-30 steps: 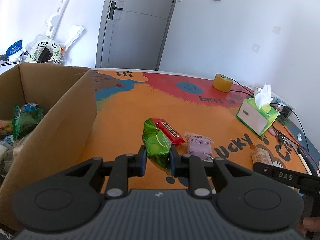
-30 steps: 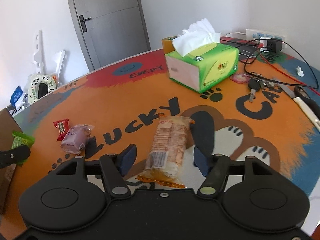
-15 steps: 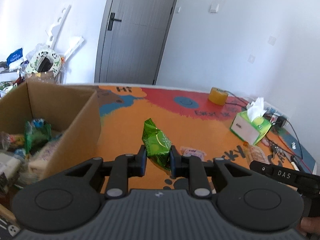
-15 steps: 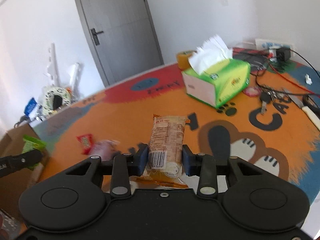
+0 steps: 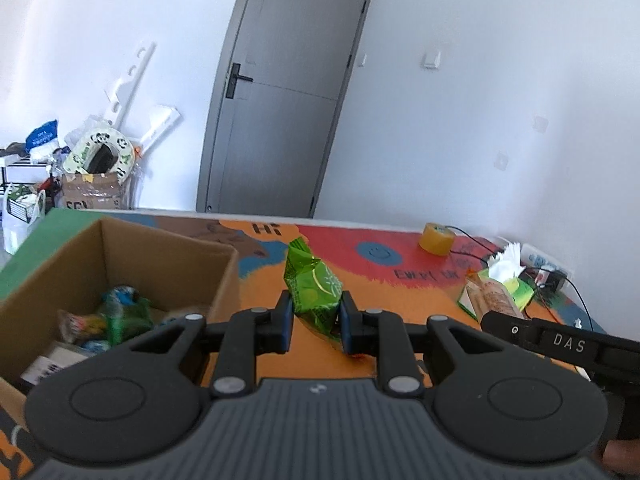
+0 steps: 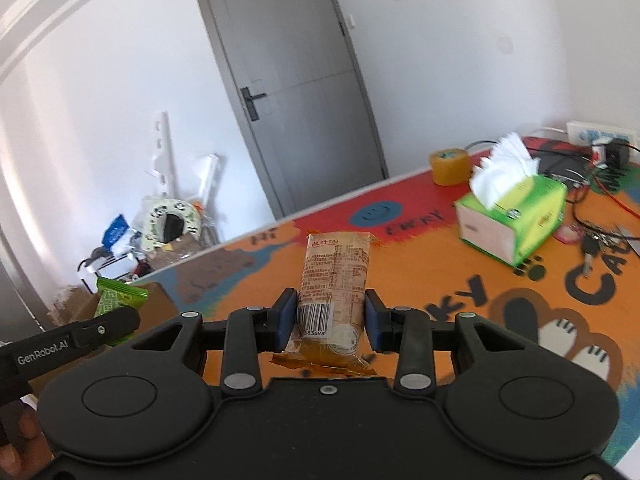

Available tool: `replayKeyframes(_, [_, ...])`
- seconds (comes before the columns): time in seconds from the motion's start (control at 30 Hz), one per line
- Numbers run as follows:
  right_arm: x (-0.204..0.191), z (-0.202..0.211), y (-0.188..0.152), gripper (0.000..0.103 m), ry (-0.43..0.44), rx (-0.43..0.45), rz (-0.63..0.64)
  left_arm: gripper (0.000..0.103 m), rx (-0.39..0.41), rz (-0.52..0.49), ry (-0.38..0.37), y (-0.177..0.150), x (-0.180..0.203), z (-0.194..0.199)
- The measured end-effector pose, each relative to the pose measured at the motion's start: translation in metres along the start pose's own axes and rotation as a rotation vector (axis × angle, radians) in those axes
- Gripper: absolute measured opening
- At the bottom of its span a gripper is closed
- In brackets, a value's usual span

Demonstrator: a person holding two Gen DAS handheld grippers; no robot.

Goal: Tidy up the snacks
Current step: 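Carry the green pack and bread pack over the cardboard box with both grippers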

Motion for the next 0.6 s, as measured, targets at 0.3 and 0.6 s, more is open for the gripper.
replayKeyframes(0.3, [-0.037, -0.004, 0.002, 0.036, 0.056, 0.006, 0.03, 0.022, 0.032, 0.021, 0.036, 0.01, -0.03, 0.019])
replayKeyframes(0.6, [-0.075, -0.009, 0.004, 0.036, 0.11, 0.014, 0.073, 0.022, 0.054, 0.055, 0.079, 0.016, -0.064, 0.031])
Point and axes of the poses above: each gripper's, at about its wrist camera, not at the fingertips, and z roughly against the way its jaws point, x to its right, y to its top, the point moved 7 cm from there along -z, roughly the way its jaws point, and after that the axes turned 8 degrees about -x, right-handed, at the moved point
